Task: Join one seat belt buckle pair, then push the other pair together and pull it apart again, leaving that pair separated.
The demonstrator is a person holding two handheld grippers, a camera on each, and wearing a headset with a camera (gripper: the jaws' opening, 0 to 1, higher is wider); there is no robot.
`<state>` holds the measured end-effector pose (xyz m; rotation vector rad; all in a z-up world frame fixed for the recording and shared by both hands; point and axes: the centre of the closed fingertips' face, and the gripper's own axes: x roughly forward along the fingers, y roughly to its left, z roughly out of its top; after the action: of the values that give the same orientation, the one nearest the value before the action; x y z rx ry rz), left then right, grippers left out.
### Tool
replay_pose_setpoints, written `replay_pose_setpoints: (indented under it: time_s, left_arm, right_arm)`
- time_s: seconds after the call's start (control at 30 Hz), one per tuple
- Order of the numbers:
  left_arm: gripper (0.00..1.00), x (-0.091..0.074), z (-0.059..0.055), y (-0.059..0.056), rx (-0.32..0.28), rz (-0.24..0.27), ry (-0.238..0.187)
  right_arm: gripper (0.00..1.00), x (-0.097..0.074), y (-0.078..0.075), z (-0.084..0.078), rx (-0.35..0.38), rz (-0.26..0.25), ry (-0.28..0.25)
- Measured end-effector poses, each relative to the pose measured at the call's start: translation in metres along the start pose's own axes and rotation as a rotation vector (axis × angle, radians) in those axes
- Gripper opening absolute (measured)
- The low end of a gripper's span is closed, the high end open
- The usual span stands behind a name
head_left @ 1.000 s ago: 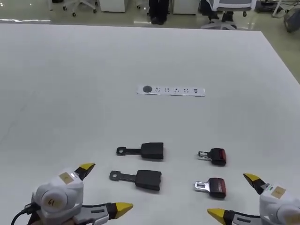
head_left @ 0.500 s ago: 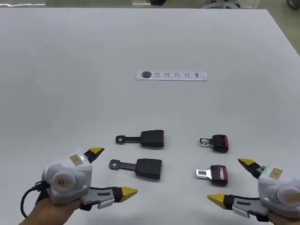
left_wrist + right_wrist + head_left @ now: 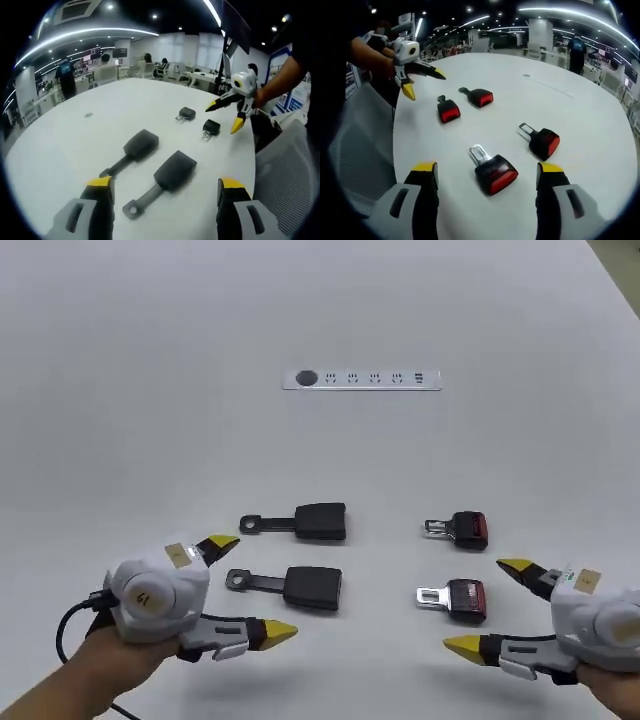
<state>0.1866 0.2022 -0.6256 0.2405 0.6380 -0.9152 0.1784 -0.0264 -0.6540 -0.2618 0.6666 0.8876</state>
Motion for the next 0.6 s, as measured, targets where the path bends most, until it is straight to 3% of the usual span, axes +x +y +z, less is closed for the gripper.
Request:
replay_pose_setpoints:
  time_s: [0.6]
  left_arm:
    - [0.74,0.029,-0.005,-0.007,0.168,-0.153,0.095]
  right_arm:
    - [0.7,0.014,-0.008,-0.01,-0.063,0.138,0.088]
